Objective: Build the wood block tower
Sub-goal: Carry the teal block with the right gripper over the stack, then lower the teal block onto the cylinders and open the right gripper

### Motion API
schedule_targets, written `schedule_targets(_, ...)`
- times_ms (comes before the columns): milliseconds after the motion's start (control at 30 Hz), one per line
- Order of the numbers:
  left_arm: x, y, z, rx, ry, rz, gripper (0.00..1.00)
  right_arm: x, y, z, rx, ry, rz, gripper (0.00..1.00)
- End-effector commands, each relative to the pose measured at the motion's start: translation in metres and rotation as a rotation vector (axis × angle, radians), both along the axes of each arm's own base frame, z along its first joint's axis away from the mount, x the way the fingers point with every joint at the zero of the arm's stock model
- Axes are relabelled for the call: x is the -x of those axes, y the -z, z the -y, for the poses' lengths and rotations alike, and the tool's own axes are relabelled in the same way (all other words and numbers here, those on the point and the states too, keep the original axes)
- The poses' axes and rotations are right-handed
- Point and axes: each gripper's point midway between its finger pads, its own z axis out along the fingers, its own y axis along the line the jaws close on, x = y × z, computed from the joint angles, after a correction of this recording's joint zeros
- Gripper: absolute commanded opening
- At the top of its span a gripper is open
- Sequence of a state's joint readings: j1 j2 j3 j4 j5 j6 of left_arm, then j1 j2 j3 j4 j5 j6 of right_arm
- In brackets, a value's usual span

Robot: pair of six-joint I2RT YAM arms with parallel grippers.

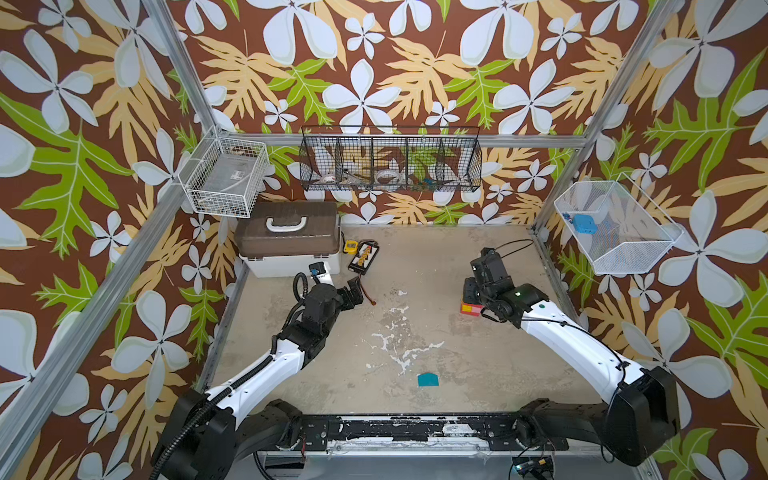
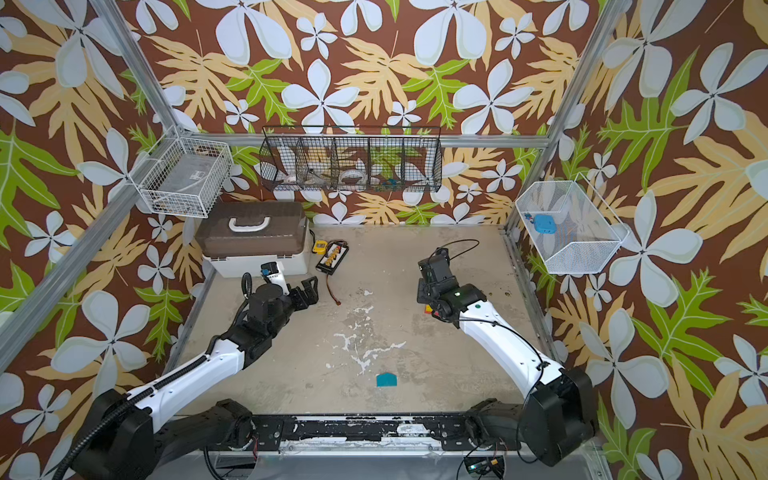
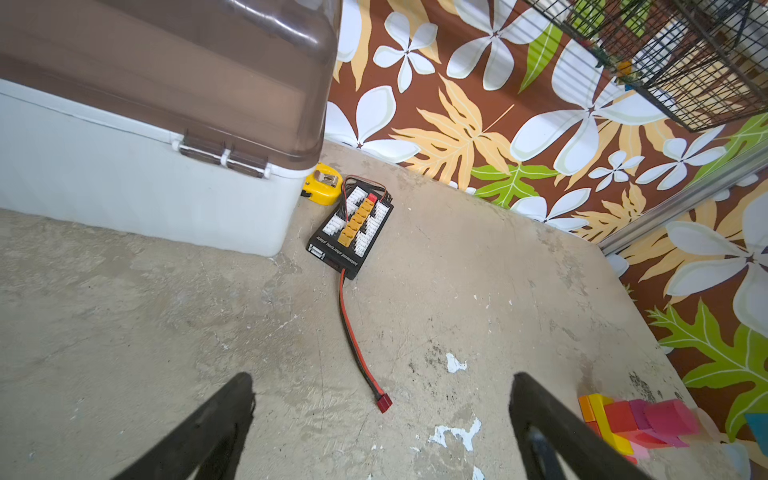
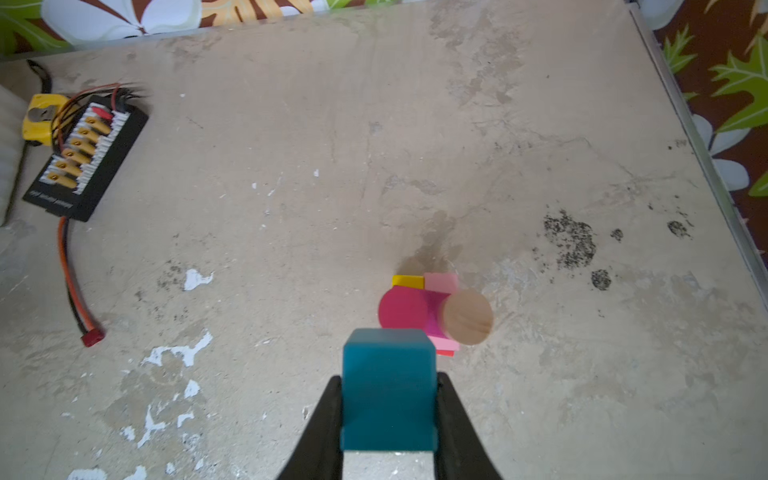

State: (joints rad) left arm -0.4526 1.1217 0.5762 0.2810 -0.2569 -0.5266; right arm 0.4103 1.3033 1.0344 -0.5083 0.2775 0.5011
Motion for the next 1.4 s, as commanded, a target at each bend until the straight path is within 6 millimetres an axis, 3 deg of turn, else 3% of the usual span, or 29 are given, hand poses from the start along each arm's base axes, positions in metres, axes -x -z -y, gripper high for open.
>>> schedule_targets(0,-0.003,-0.005,0.004,0.015,0.013,0.019,0.97,-0.003,-0.001,0.008,0.015,-0.011,0.002,0.18)
schedule_targets(267,-0.006,0.001,0.004,0.002,0.008,-0.007,0.95,-0.007,0.007,0.011,0.028,-0.009,-0.027,0.17)
schedule_targets(467,-0.005,0.001,0.002,-0.003,-0.002,-0.008,0.95,-0.013,-0.004,0.006,0.016,-0.027,-0.027,0.18)
schedule_targets(967,-0.006,0.003,0.002,-0.005,-0.005,-0.016,0.95,-0.016,0.025,0.017,0.006,-0.022,-0.110,0.20)
schedule_targets(1367,-0.005,0.003,0.000,-0.003,-0.012,-0.015,0.95,-0.018,0.028,0.021,0.021,-0.004,-0.112,0.20)
